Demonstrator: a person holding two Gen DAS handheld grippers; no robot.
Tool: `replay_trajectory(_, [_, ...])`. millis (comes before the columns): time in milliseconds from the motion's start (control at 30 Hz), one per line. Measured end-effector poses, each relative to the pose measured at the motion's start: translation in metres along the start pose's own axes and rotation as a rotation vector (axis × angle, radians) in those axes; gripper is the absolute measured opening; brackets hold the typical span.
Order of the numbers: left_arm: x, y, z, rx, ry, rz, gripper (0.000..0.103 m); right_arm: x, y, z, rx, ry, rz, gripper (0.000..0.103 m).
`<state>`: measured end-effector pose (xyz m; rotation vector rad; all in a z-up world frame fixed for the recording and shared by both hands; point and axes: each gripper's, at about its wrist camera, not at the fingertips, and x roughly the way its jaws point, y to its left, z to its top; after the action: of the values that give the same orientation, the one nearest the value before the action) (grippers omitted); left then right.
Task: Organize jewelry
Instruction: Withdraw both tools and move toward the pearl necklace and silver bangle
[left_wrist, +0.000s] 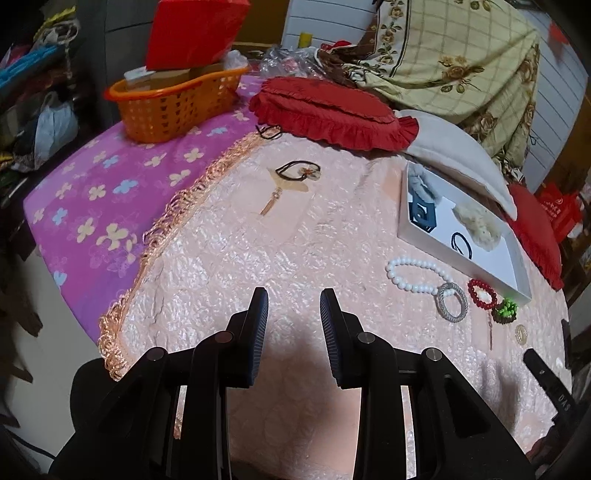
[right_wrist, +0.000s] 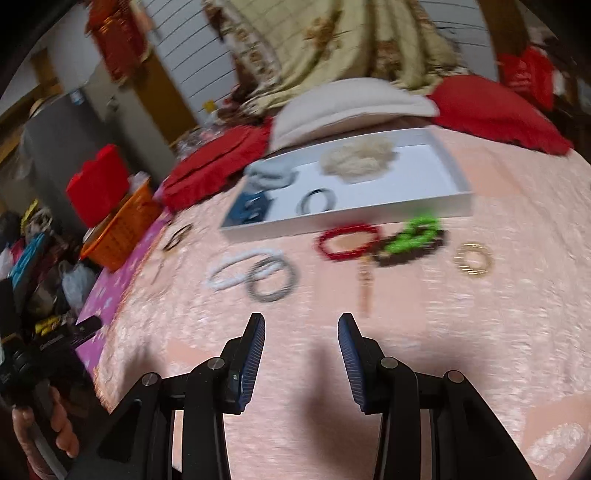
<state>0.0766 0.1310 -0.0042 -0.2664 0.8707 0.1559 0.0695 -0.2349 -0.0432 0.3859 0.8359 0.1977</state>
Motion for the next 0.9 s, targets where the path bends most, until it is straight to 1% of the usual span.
replay_trajectory(100, [0.01, -0.006, 0.001, 0.025, 0.015, -0.038, 0.03, -0.008, -0.032, 0.002, 0.047, -0.026, -0.049, 0.039])
replay_trajectory(200, [0.036, -0.018, 0.004, 0.053, 0.085, -0.055, 0.03, -0.003, -0.058, 0.004, 0.073, -0.015, -0.107, 0.039])
replay_trajectory(267, [0.049, -0.027, 0.008, 0.038, 0.117, -0.124, 0.03, 0.0, -0.075, 0.007, 0.123, -0.009, -0.103, 0.039])
replay_trajectory(333, [0.064, -0.042, 0.013, 0.064, 0.151, -0.185, 0.03, 0.003, -0.084, 0.009, 0.141, -0.006, -0.107, 0.039])
replay_trajectory(400, [0.076, -0.057, 0.018, 0.11, 0.17, -0.2, 0.03, 0.008, -0.091, 0.011, 0.145, 0.004, -0.106, 0.039])
replay_trajectory(467, [0.092, -0.077, 0.024, 0.186, 0.182, -0.192, 0.03, 0.013, -0.095, 0.013, 0.151, 0.022, -0.089, 0.039])
replay_trajectory(500, [0.098, -0.084, 0.026, 0.215, 0.179, -0.191, 0.03, 0.015, -0.095, 0.014, 0.152, 0.03, -0.078, 0.039])
replay_trajectory(600, [0.117, -0.101, 0.036, 0.27, 0.172, -0.212, 0.03, 0.029, -0.082, 0.018, 0.134, 0.069, 0.002, 0.039])
replay_trajectory(733, [0.14, -0.113, 0.045, 0.321, 0.173, -0.228, 0.03, 0.057, -0.042, 0.025, 0.051, 0.127, 0.117, 0.039])
replay_trajectory(900, [0.156, -0.12, 0.043, 0.389, 0.18, -0.239, 0.03, 0.092, 0.002, 0.037, -0.039, 0.162, 0.156, 0.039])
